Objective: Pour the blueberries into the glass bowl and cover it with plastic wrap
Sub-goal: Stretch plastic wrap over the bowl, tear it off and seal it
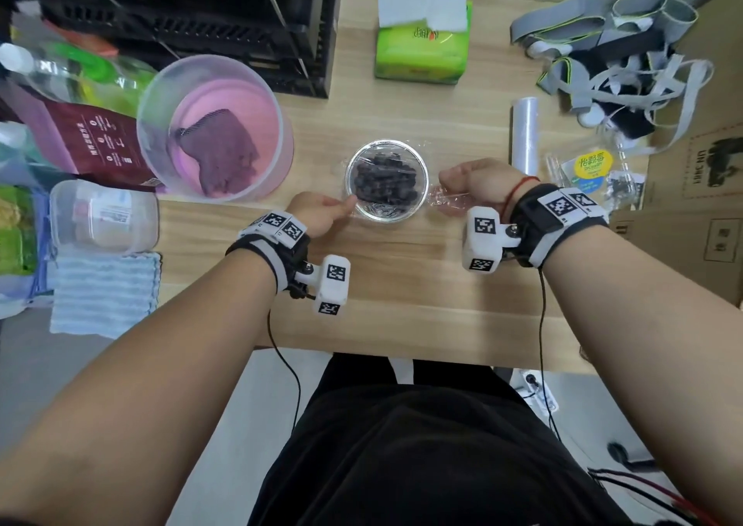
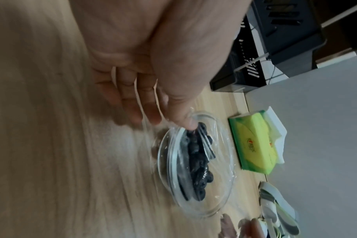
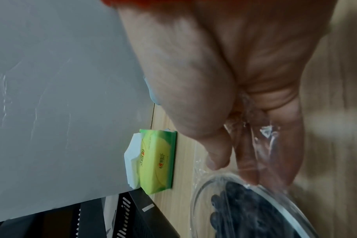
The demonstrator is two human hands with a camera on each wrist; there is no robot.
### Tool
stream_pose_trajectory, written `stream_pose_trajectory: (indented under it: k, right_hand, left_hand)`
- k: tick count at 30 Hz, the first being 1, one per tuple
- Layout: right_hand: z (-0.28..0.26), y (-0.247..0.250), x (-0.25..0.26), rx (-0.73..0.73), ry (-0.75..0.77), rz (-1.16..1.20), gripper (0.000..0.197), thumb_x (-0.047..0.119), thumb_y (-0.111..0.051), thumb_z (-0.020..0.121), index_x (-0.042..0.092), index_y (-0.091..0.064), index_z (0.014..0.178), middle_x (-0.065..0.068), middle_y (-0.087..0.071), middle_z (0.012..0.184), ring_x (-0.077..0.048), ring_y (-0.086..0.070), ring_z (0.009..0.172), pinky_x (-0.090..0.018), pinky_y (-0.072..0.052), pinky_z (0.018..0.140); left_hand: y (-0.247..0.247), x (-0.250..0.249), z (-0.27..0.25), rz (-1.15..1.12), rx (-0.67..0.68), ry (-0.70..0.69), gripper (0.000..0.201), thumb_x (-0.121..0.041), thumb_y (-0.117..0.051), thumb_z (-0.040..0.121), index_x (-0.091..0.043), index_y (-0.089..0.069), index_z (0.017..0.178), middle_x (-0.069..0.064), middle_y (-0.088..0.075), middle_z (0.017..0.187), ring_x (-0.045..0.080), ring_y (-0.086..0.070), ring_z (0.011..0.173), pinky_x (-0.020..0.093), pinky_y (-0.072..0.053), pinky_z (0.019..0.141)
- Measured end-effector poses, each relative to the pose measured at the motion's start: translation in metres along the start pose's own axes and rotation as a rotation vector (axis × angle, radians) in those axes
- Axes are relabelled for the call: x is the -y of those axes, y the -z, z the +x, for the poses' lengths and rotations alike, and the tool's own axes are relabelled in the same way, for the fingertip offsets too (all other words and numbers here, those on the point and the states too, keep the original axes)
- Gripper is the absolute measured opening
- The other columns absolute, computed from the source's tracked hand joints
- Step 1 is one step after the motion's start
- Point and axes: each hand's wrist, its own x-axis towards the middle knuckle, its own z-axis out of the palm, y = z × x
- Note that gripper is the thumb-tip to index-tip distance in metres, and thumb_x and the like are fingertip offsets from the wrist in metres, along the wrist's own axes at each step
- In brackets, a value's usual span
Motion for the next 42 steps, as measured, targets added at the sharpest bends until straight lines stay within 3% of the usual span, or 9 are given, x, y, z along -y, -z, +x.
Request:
stream_pose_trajectory:
  k: [5, 10, 16, 22, 29, 32, 34, 39, 42]
  right_hand:
    - [-0.001, -0.01, 0.002, -0.039, 0.012, 0.098, 0.009, 0.002, -0.053, 0.099, 0.006, -0.055, 0.091, -0.015, -0.07, 0.08, -0.014, -0.068, 0.052, -0.019, -0.052, 0.044]
    - [0.004, -0.004, -0.011, -0.033, -0.001, -0.054, 0.014, 0.004, -0.063, 0.093, 0.01, -0.062, 0.08, -0.009, -0.071, 0.073, -0.004, -0.051, 0.038, -0.015, -0.041, 0.035]
    - [0.005, -0.006, -0.03, -0.094, -0.053, -0.138, 0.013, 0.008, -0.071, 0.088, -0.003, -0.069, 0.096, -0.014, -0.073, 0.081, -0.008, -0.065, 0.052, -0.016, -0.05, 0.042]
    - [0.017, -0.013, -0.033, -0.154, -0.091, -0.256, 0.006, 0.007, -0.072, 0.087, 0.002, -0.069, 0.088, -0.011, -0.072, 0.083, -0.009, -0.064, 0.052, -0.021, -0.056, 0.049]
    - [0.021, -0.008, -0.027, -0.294, 0.013, -0.515, 0.026, 0.014, -0.081, 0.072, 0.021, -0.066, 0.092, 0.001, -0.065, 0.089, -0.021, -0.063, 0.088, -0.033, -0.055, 0.084]
    - [0.023, -0.005, -0.017, -0.399, 0.124, -0.409, 0.032, 0.015, -0.067, 0.08, 0.018, -0.06, 0.11, -0.001, -0.062, 0.107, -0.022, -0.061, 0.102, -0.038, -0.051, 0.097]
    - [0.023, -0.009, -0.008, -0.4, 0.204, -0.359, 0.037, 0.015, -0.064, 0.085, 0.014, -0.056, 0.121, 0.0, -0.06, 0.113, -0.02, -0.058, 0.105, -0.038, -0.048, 0.101]
    - [0.029, -0.017, 0.002, -0.276, 0.264, -0.325, 0.052, 0.032, -0.057, 0.097, 0.012, -0.043, 0.143, -0.006, -0.053, 0.14, -0.018, -0.054, 0.117, -0.031, -0.045, 0.099]
    - [0.032, -0.019, 0.004, -0.219, 0.353, -0.374, 0.05, 0.033, -0.052, 0.101, 0.013, -0.043, 0.145, -0.006, -0.055, 0.137, -0.017, -0.054, 0.12, -0.031, -0.045, 0.102]
  left_hand:
    - [0.0, 0.006, 0.001, -0.453, 0.038, 0.115, 0.024, -0.031, -0.069, 0.093, -0.011, -0.057, 0.099, 0.013, -0.075, 0.111, 0.022, -0.076, 0.09, 0.028, -0.059, 0.063]
    - [0.002, 0.014, 0.0, -0.497, 0.041, 0.096, 0.029, 0.0, -0.074, 0.085, -0.014, -0.051, 0.096, 0.015, -0.07, 0.106, 0.025, -0.074, 0.085, 0.023, -0.055, 0.056]
    - [0.002, 0.026, 0.006, -0.201, -0.017, 0.028, 0.037, 0.002, -0.076, 0.083, -0.022, -0.052, 0.099, 0.014, -0.07, 0.11, 0.021, -0.072, 0.078, 0.025, -0.05, 0.054]
    - [-0.002, 0.029, 0.015, -0.047, -0.114, -0.019, 0.04, -0.006, -0.082, 0.077, -0.025, -0.057, 0.102, 0.005, -0.068, 0.104, 0.021, -0.066, 0.093, 0.038, -0.058, 0.087]
    - [-0.007, 0.005, 0.009, -0.329, -0.003, -0.061, 0.057, 0.005, -0.06, 0.079, -0.014, -0.051, 0.132, 0.0, -0.059, 0.123, 0.017, -0.062, 0.094, 0.023, -0.042, 0.056]
    - [-0.006, -0.008, 0.007, -0.545, -0.01, 0.014, 0.012, -0.016, -0.053, 0.094, -0.015, -0.06, 0.102, 0.005, -0.063, 0.1, 0.016, -0.053, 0.068, 0.028, -0.029, 0.053]
    - [-0.005, -0.013, 0.011, -0.539, -0.003, 0.062, 0.036, -0.045, -0.054, 0.096, -0.019, -0.065, 0.117, 0.002, -0.066, 0.102, 0.011, -0.049, 0.062, 0.027, -0.032, 0.053]
    - [-0.005, -0.022, 0.02, -0.15, -0.087, -0.03, 0.052, -0.059, -0.039, 0.1, -0.015, -0.063, 0.089, 0.0, -0.061, 0.081, 0.021, -0.058, 0.077, 0.042, -0.05, 0.087]
    - [-0.005, -0.027, 0.024, 0.017, -0.284, -0.245, 0.029, -0.033, -0.039, 0.106, -0.022, -0.061, 0.122, -0.001, -0.064, 0.124, 0.018, -0.062, 0.11, 0.041, -0.049, 0.103]
